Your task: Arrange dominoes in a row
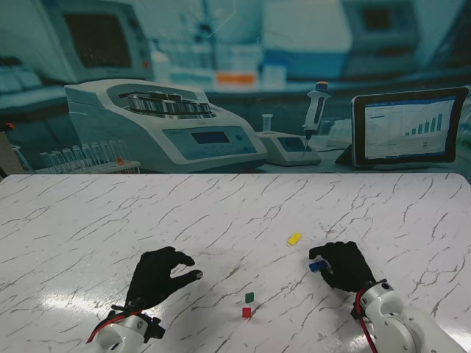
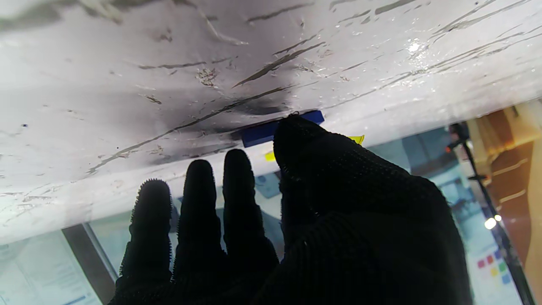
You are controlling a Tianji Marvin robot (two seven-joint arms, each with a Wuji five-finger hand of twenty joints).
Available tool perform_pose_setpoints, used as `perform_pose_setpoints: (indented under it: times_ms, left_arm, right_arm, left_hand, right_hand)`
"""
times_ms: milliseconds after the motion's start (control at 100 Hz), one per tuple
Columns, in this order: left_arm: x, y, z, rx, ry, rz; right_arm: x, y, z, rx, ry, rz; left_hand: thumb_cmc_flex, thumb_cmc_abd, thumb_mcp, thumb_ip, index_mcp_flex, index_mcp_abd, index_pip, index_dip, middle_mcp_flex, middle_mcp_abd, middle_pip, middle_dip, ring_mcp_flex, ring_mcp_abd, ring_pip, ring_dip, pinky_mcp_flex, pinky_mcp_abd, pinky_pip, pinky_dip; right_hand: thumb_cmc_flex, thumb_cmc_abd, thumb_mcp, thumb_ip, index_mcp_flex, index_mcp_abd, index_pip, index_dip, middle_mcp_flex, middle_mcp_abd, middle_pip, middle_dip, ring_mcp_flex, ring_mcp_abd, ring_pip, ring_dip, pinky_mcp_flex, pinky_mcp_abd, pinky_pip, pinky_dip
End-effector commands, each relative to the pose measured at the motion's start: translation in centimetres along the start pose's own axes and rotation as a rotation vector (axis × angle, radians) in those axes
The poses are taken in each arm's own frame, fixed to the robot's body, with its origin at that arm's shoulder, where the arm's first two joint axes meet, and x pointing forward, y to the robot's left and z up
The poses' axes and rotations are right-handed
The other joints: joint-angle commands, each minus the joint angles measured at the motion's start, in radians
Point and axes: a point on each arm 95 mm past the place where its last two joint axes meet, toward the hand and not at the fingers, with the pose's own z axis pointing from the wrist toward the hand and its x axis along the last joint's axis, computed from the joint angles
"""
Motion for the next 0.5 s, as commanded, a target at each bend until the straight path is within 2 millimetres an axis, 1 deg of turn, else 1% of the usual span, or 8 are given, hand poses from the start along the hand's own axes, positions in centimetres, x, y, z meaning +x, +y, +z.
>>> perform_pose_setpoints:
  times_ms: [0,170,200,220,270,380,410,490]
  left_arm:
    - [0.3,0.3,-0.2,-0.012,0.013,-0.017]
    - [0.3,0.3,-0.3,-0.01,0.013,-0.017]
    - [0.3,0.3,-0.3,-0.01,0.013,-0.018]
    - [0.3,0.3,-0.3,-0.01,0.013,-0.018]
    - [0.3,0.3,-0.3,-0.01,0.013,-0.019]
    - [0.3,0.3,-0.3,-0.009,0.013,-0.019]
    - [0.2,0.3,-0.3,-0.008,0.013,-0.02]
    - [0.2,0.3,-0.3,-0.007,0.013,-0.02]
  right_arm:
    - [0.2,-0.5,0.0,0.016,-0.004,0.005]
    - [0.0,-1.1,0.1,0.021,-0.009,0.006]
    - [0.0,-1.2,0.0,0.02,-0.009,0.005]
    - [0.1,-1.3,0.0,0.018,-0.009,0.005]
    - [0.1,-1.5,0.0,0.011,-0.008,-0.001]
    - [0.1,-1.8,-0.2,0.004,-0.005,0.003]
    - [0.1,-1.9,-0.2,0.002,-0.005,0.005]
    - [0.1,-2.2,-0.3,-0.001,-0.005,0.007]
  left_hand:
    - [0.005,0.017,-0.021,-0.015,0.011,-0.032,0.012,0.016,0.031,-0.029,0.018,0.017,0.031,-0.022,0.016,0.012,-0.008,0.0,0.021,0.016]
    - [0.004,0.017,-0.021,-0.016,0.01,-0.031,0.015,0.016,0.03,-0.03,0.018,0.017,0.032,-0.022,0.016,0.013,-0.008,0.0,0.021,0.016]
    - [0.003,0.017,-0.021,-0.016,0.009,-0.032,0.014,0.016,0.03,-0.03,0.018,0.017,0.032,-0.022,0.016,0.013,-0.008,0.001,0.021,0.016]
    - [0.003,0.016,-0.021,-0.016,0.01,-0.032,0.015,0.016,0.031,-0.03,0.018,0.018,0.032,-0.023,0.016,0.013,-0.008,0.001,0.021,0.016]
    - [0.002,0.018,-0.021,-0.016,0.01,-0.032,0.015,0.015,0.03,-0.03,0.018,0.018,0.032,-0.022,0.016,0.013,-0.008,0.001,0.021,0.016]
    - [0.002,0.018,-0.021,-0.016,0.01,-0.032,0.016,0.015,0.031,-0.029,0.019,0.018,0.032,-0.023,0.016,0.013,-0.008,0.001,0.022,0.016]
    - [0.002,0.018,-0.021,-0.016,0.01,-0.031,0.016,0.015,0.03,-0.029,0.019,0.018,0.032,-0.023,0.016,0.014,-0.008,0.001,0.022,0.016]
    - [0.002,0.019,-0.021,-0.016,0.011,-0.032,0.017,0.015,0.031,-0.03,0.019,0.018,0.032,-0.023,0.016,0.014,-0.009,0.001,0.022,0.016]
  right_hand:
    - [-0.025,0.019,-0.01,0.039,-0.021,0.017,-0.033,-0.022,-0.04,0.009,-0.005,-0.007,-0.042,0.007,-0.012,-0.004,-0.014,0.047,-0.011,-0.002]
    - [-0.027,0.017,-0.021,0.038,0.08,0.025,-0.033,-0.032,-0.031,0.003,0.003,-0.006,-0.038,0.0,-0.003,-0.001,-0.013,0.047,-0.011,-0.001]
    - [-0.019,0.003,-0.025,0.024,0.099,0.02,-0.024,-0.039,-0.028,0.001,0.005,-0.007,-0.035,-0.002,0.0,-0.001,-0.008,0.045,-0.012,-0.001]
    - [-0.016,-0.007,-0.022,0.012,0.1,0.017,0.018,-0.073,-0.026,0.0,0.009,-0.01,-0.033,-0.002,0.003,-0.002,-0.005,0.043,-0.015,0.006]
    - [-0.013,-0.027,-0.028,-0.002,0.112,0.01,0.058,-0.078,-0.02,-0.003,0.013,-0.01,-0.028,-0.004,0.007,-0.002,0.001,0.043,-0.015,0.009]
    - [0.002,-0.072,-0.03,-0.03,0.114,-0.019,0.244,-0.13,-0.01,-0.008,0.022,-0.01,-0.019,-0.005,0.012,-0.001,0.008,0.042,-0.017,0.016]
    - [0.007,-0.081,-0.03,-0.035,0.107,-0.024,0.307,-0.166,-0.007,-0.01,0.024,-0.009,-0.015,-0.006,0.013,0.0,0.009,0.042,-0.018,0.018]
    - [0.018,-0.093,-0.031,-0.039,0.119,-0.036,0.359,-0.158,-0.001,-0.014,0.029,-0.009,-0.01,-0.008,0.017,0.001,0.015,0.043,-0.018,0.019]
